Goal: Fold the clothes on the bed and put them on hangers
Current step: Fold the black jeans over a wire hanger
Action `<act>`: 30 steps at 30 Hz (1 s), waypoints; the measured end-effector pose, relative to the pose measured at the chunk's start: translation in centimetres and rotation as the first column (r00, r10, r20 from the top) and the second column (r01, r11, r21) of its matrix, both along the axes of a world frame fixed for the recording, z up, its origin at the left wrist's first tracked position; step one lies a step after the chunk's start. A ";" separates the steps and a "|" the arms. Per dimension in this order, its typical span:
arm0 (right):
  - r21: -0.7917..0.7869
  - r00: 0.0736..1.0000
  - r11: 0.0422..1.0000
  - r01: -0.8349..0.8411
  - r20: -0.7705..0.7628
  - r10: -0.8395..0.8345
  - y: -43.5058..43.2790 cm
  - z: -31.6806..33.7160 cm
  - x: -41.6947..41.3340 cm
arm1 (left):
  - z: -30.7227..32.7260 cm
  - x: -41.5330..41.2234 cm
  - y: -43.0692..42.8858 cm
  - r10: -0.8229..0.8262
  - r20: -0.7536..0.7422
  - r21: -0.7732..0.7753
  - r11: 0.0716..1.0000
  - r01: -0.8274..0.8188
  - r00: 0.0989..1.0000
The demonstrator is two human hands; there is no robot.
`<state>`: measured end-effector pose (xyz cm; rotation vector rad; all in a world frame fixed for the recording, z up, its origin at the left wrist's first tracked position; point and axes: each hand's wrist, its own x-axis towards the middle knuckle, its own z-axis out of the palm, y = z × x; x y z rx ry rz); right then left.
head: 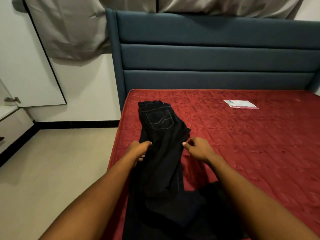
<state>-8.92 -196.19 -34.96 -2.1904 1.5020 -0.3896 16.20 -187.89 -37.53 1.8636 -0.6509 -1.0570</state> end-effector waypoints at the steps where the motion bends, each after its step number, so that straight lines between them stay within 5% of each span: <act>1: -0.019 0.999 0.999 0.039 0.037 -0.038 -2.0 -0.2 1.0 | -0.1 0.7 -1.9 0.019 -0.044 -0.023 1.000 -0.020 0.999; 9: 0.085 0.988 0.989 0.122 0.088 -0.129 -18.0 -2.2 7.2 | -3.1 8.4 -18.0 0.173 -0.181 -0.183 0.961 -0.206 0.968; 13: 0.378 0.920 0.918 0.119 0.306 -0.244 -22.7 -4.6 9.5 | -4.2 10.3 -23.8 0.232 -0.027 -0.191 0.954 -0.233 0.972; 16: 0.452 0.877 0.889 0.069 0.398 -0.270 -24.9 -7.0 9.9 | -4.5 11.8 -27.3 0.277 0.152 -0.206 0.948 -0.244 0.949; 21: 0.668 0.789 0.744 -0.011 0.463 -0.404 -27.0 -8.3 8.8 | -2.7 13.8 -32.4 0.119 0.367 -0.323 0.946 0.006 0.923; 26: 0.690 0.740 0.724 0.003 0.485 -0.466 -27.4 -9.1 9.2 | -5.3 14.6 -31.6 0.133 0.466 -0.194 0.980 -0.046 0.875; 30: 0.717 0.658 0.697 -0.011 0.530 -0.535 -25.6 -7.8 7.9 | -4.2 11.2 -24.9 0.123 0.305 -0.255 0.966 -0.044 0.944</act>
